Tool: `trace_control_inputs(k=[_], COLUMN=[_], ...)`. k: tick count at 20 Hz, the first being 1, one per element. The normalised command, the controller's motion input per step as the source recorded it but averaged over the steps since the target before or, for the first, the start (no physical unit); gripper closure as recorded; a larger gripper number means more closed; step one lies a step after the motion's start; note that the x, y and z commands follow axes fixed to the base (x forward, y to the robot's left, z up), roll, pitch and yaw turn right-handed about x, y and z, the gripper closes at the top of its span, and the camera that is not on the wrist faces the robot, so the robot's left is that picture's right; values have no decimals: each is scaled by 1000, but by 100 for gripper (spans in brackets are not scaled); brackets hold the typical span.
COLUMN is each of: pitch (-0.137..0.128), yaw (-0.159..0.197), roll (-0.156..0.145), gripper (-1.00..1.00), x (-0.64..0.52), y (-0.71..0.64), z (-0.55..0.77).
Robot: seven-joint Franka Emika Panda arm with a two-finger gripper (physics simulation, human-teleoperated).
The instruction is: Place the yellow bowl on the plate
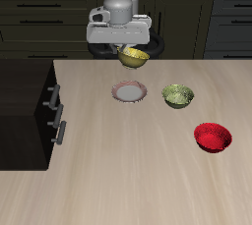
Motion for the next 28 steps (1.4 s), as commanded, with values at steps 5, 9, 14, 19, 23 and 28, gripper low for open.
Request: trace_control_inputs(k=[5,9,14,19,23,28], pitch=[9,3,3,18,-5,-23], yaw=[-4,3,-39,12,3,-19], roll=[4,12,7,25,28,15], gripper=[100,100,100,100,100,100], x=[-121,-21,-94,-44,-64,-185], y=[-48,17,41,58,94,62], z=[-89,-28,-23,-122,17,58])
